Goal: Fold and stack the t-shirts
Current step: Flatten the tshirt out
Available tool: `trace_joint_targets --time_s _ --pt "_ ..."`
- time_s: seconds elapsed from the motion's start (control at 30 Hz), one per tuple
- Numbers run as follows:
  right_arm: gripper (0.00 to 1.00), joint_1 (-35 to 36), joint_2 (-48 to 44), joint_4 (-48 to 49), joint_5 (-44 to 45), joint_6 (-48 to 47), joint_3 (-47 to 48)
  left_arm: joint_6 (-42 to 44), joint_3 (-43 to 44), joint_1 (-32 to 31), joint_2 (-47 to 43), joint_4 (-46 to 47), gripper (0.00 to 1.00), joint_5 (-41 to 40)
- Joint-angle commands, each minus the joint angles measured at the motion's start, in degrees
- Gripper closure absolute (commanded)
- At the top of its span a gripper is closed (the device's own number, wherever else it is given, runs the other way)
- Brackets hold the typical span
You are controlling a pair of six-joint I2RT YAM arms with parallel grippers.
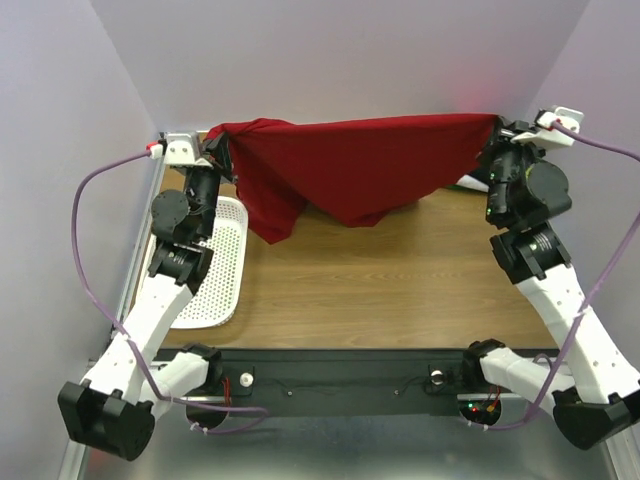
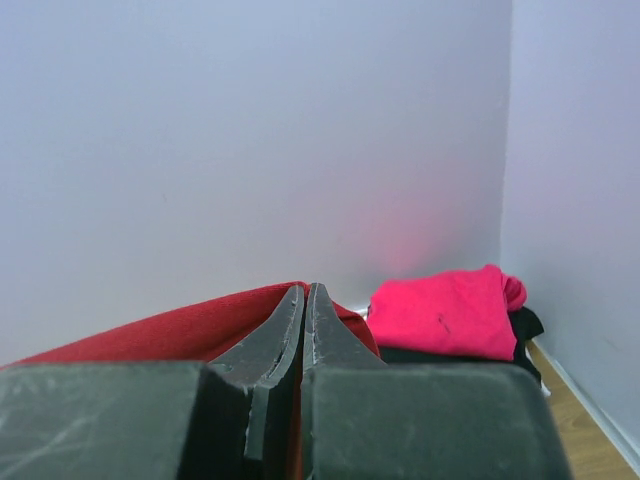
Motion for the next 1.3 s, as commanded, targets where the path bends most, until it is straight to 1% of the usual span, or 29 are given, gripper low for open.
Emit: trace_joint_targets --time_s 0.0,0.07,0.1,0.27,0.3,0.47,0.53,0.6,0.8,0.87,0.97,1.0,1.1,1.2,1.27 --pt "1.00 -0.60 -3.68 0.81 0.03 -1.75 1.51 1.23 4.80 0.47 -5.60 0.61 1.00 6.86" --pt "1.00 -0.60 -5.25 0.10 -1.29 -1.66 2.21 0.88 5.33 0.47 -6.74 -1.05 1.00 9.42" --pt "1.00 -0.51 -5.52 -0.77 -1.64 -1.66 2.65 0.70 5.85 0.47 -7.79 -1.59 1.00 12.56" --pt "1.00 -0.60 -7.63 -3.33 -3.40 -2.27 5.73 -0.71 7.35 0.47 -11.23 -5.36 1.00 16.54" --pt "1.00 -0.60 -8.33 -3.94 -3.67 -2.45 6.78 -1.23 8.05 0.47 -12.10 -5.81 1.00 18.38" --pt "1.00 -0.51 -8.43 -4.38 -7.52 -3.50 9.68 -2.29 10.25 0.47 -11.67 -6.78 1.00 24.89" --pt "1.00 -0.60 -6.25 -4.65 -9.11 -3.59 11.09 -2.29 11.39 0.47 -9.22 -6.86 1.00 25.95" --pt "1.00 -0.60 -3.96 -4.65 -10.00 -3.68 11.80 -2.11 12.88 0.47 -5.46 -6.86 1.00 25.08" --pt "0.99 -0.95 7.82 -4.30 -5.26 -2.45 13.11 -1.85 16.14 1.52 5.88 -4.94 1.00 23.40" --pt "1.00 -1.91 12.55 -3.77 -5.69 -1.49 13.99 -2.29 18.06 2.74 10.27 -4.15 1.00 23.40" --pt "0.99 -5.69 17.05 -3.59 -8.31 1.57 15.92 -3.08 20.27 4.24 14.60 -2.57 1.00 23.93" --pt "1.00 -7.09 20.02 -3.51 -8.76 2.29 17.84 -3.52 22.19 5.29 17.57 -2.21 1.00 25.32" --pt "1.00 -8.42 24.60 -3.59 -9.21 1.86 22.50 -3.52 27.54 6.44 22.85 -2.03 1.00 27.87" --pt "1.00 -8.51 26.20 -3.51 -10.26 1.24 25.06 -3.26 30.64 6.53 25.06 -1.59 1.00 30.60" --pt "1.00 -8.51 25.50 -3.59 -11.22 1.16 25.69 -3.43 31.87 6.53 25.25 -1.07 1.00 31.92"
